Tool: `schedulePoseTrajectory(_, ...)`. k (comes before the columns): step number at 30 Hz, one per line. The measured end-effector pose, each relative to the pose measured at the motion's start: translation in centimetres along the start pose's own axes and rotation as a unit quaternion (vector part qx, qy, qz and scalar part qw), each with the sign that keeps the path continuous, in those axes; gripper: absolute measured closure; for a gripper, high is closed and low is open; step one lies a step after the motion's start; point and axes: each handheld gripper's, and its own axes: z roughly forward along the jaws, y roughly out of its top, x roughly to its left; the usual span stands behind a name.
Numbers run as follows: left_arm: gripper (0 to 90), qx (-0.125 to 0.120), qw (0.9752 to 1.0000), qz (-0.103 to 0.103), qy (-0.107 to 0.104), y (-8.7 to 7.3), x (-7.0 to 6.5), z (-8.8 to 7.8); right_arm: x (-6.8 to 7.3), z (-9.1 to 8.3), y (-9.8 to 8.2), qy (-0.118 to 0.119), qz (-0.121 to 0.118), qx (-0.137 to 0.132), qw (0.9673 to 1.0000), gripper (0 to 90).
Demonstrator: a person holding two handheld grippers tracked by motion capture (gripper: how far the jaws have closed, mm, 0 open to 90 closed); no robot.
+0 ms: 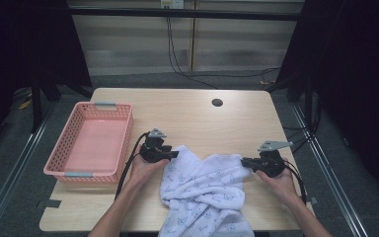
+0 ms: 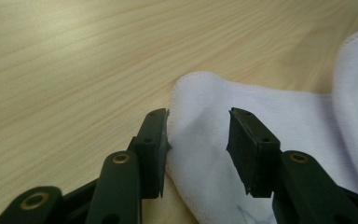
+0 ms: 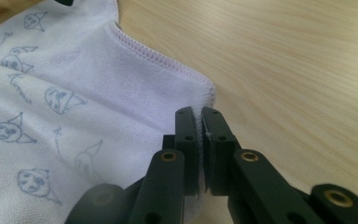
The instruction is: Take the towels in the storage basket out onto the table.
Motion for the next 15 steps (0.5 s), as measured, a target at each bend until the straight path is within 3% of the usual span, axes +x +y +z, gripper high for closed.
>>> schedulePoseTrajectory(2, 57.3, 0.009, 0.9999, 0.001, -0.006, 0.0, -0.3, 0.6, 0.0, 0.0, 0.0, 0.003, 0.001, -0.002, 1.0, 85.7)
schedulePoseTrajectory(3, 61.1, 0.01, 0.9999, 0.012, -0.002, 0.0, -0.6, 0.7, 0.1, 0.0, 0.0, 0.003, 0.0, -0.001, 1.0, 85.7)
schedulePoseTrajectory(5, 78.2, 0.017, 0.9995, 0.023, -0.012, 0.0, -0.9, 0.7, 0.1, -0.1, 0.0, 0.003, 0.0, -0.001, 1.0, 85.7)
schedulePoseTrajectory(6, 85.5, 0.011, 0.9996, 0.025, -0.005, 0.1, -1.1, 0.5, 0.0, -0.1, 0.0, 0.006, 0.0, -0.002, 1.0, 85.8)
schedulePoseTrajectory(8, 86.7, -0.008, 0.9997, 0.011, -0.018, 0.3, -1.0, -0.3, -0.1, -0.5, 0.0, 0.005, 0.003, -0.006, 1.0, 85.9)
schedulePoseTrajectory(11, 87.0, -0.048, 0.9987, 0.012, -0.017, 1.2, -1.0, -2.9, -0.4, -1.8, 0.2, 0.002, 0.013, -0.024, 0.9996, 86.1)
schedulePoseTrajectory(15, 87.1, -0.1, 0.9948, 0.005, -0.019, 2.6, -0.6, -6.7, -1.3, -4.6, 1.4, -0.015, 0.027, -0.071, 0.997, 86.4)
